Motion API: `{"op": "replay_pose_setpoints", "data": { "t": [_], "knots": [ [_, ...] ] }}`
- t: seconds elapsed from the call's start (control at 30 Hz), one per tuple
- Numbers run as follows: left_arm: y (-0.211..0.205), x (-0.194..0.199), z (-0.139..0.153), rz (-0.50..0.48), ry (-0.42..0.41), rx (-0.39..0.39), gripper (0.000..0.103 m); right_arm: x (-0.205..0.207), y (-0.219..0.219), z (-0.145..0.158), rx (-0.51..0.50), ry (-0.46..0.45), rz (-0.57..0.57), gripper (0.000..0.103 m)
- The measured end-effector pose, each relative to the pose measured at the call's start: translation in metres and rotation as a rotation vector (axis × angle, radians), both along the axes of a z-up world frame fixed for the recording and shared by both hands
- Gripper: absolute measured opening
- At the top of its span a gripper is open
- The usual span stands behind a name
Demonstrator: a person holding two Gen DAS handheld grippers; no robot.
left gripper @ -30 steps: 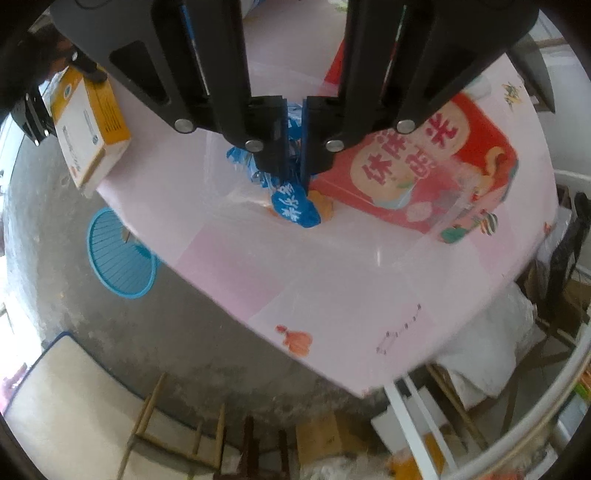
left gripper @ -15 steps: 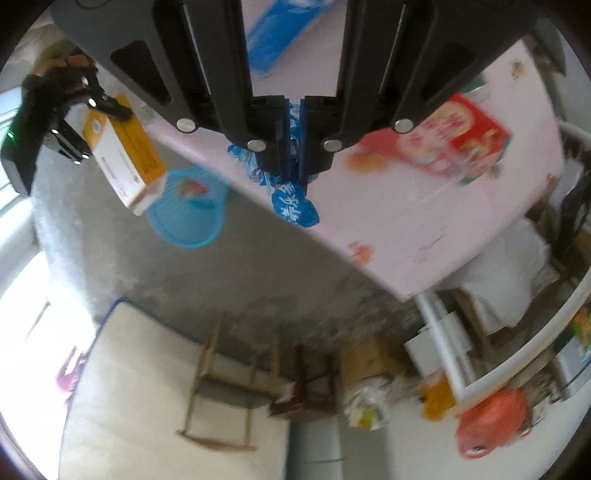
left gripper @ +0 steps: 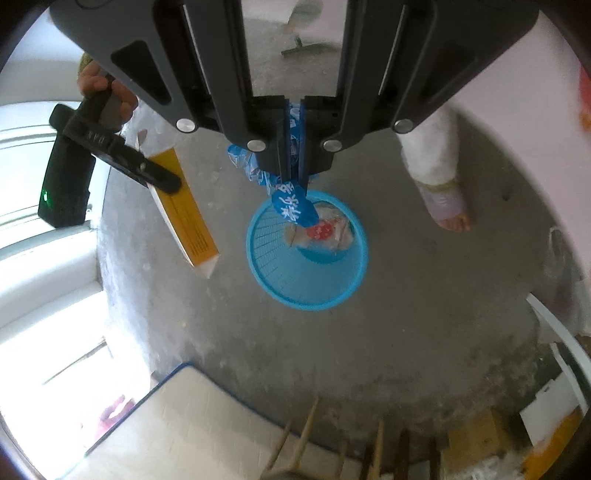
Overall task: Collect trash
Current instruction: 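Carry the wrapper and medicine box over the blue wastebasket and open both grippers, then move both tools back toward the table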
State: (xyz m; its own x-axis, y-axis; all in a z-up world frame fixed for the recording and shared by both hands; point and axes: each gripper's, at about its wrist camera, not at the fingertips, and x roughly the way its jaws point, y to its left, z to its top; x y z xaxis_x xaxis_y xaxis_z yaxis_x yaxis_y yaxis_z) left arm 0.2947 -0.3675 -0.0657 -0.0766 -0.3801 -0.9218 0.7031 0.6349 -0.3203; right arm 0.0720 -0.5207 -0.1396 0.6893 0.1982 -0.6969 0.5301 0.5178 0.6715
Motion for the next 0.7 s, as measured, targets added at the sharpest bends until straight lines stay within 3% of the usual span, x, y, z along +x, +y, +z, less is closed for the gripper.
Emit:
{"op": "replay_pose_setpoints", "data": {
  "t": [0.17,0.2,0.23,0.27,0.3,0.47,0.57,0.7],
  "knots": [
    [-0.044,0.017,-0.025,0.043,0.036,-0.028,0.003,0.033,-0.046,-0.040,0.117,-0.008,-0.064,0.075],
    [-0.049,0.021,-0.030,0.057,0.029,-0.041,0.017,0.040,-0.052,-0.046,0.136,-0.022,-0.069,0.077],
    [-0.056,0.026,-0.034,0.065,0.029,-0.048,0.028,0.051,-0.062,-0.057,0.165,-0.037,-0.068,0.085],
    [-0.057,0.029,-0.037,0.076,0.027,-0.049,0.049,0.060,-0.070,-0.070,0.181,-0.026,-0.076,0.091],
    [-0.059,0.034,-0.043,0.102,0.019,-0.045,0.055,0.068,-0.078,-0.084,0.181,0.002,-0.093,0.091],
    [-0.052,0.041,-0.052,0.145,0.045,-0.056,0.055,0.075,-0.094,-0.142,0.198,0.169,-0.166,0.091],
    [-0.036,0.037,-0.043,0.126,0.019,-0.060,0.056,0.063,-0.087,-0.153,0.206,0.165,-0.175,0.091],
    [-0.007,0.035,-0.017,0.117,-0.032,-0.096,0.059,0.051,-0.076,-0.146,0.184,0.158,-0.158,0.091]
  ]
}}
